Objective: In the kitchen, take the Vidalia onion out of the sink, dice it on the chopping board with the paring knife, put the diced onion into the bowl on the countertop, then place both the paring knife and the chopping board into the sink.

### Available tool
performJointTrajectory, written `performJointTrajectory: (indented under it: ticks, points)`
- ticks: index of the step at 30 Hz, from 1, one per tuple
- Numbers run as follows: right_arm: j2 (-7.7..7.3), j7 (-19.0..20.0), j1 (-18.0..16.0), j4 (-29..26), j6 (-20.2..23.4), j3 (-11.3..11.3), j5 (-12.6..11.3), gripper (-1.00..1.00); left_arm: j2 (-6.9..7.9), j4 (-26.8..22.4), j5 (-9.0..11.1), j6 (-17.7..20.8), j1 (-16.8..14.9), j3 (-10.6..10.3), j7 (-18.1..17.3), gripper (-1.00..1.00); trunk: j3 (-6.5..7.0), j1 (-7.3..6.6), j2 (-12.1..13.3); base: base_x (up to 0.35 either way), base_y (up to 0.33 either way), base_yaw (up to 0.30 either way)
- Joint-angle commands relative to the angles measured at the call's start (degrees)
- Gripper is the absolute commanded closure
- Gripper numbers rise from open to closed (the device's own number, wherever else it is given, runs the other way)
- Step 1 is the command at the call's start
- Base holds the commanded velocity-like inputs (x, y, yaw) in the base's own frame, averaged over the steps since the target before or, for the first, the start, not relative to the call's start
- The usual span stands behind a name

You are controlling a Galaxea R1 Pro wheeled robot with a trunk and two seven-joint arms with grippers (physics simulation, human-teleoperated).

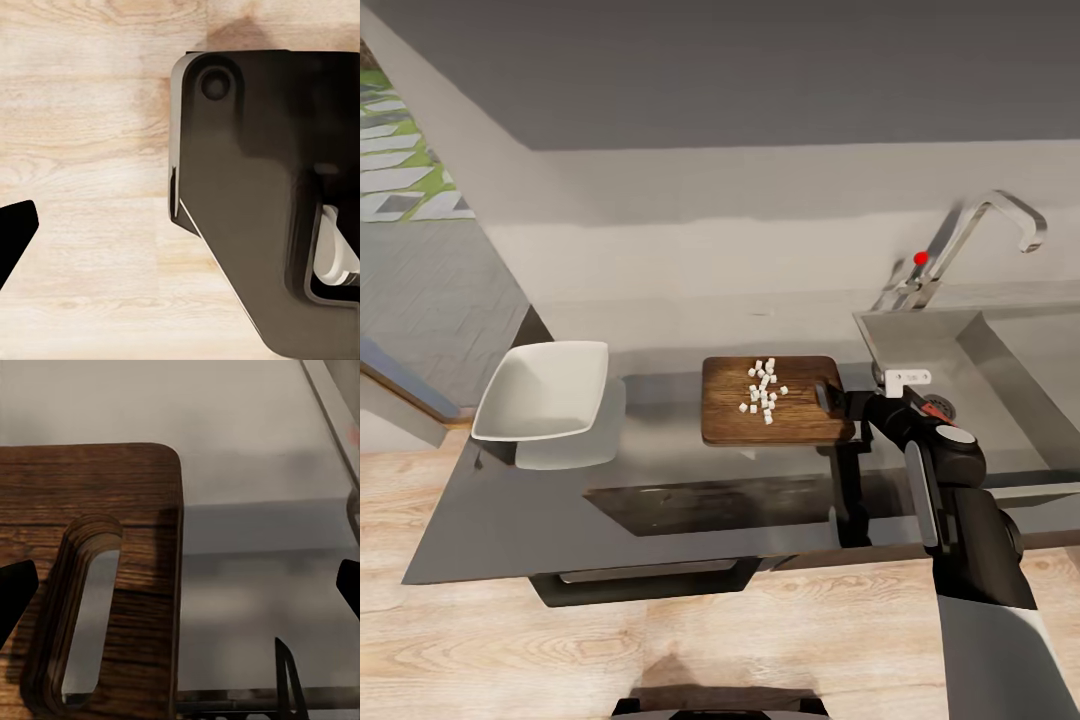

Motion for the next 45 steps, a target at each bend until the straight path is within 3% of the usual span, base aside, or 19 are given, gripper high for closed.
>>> performJointTrajectory:
  ticks: [1, 21, 27, 45]
  points:
    - [0.0, 0.4, -0.04, -0.07, 0.28, -0.1, 0.33, -1.0, 0.04, 0.0, 0.61, -0.09, 0.02, -0.13, -0.19, -1.0, -0.1, 0.03, -0.1, 0.0, 0.0, 0.0]
    - [0.03, 0.31, -0.04, -0.07, 0.18, 0.04, 0.45, -1.0, 0.02, 0.68, 0.62, -0.09, 0.02, -0.13, -0.19, -1.0, -1.04, 0.03, -0.1, 0.0, 0.0, 0.0]
    - [0.25, 0.31, -0.04, -0.07, 0.18, 0.11, 2.26, -1.0, 0.02, 1.17, 0.61, -0.09, 0.02, -0.13, -0.19, -1.0, -1.36, 0.03, -0.1, 0.0, 0.014, 0.0]
    - [0.26, 0.22, -0.04, -0.07, 0.1, 0.11, 2.35, -1.0, 0.02, 2.25, 0.61, -0.16, 0.02, -0.13, -0.19, -1.0, -2.34, 0.03, -0.1, 0.0, 0.006, 0.012]
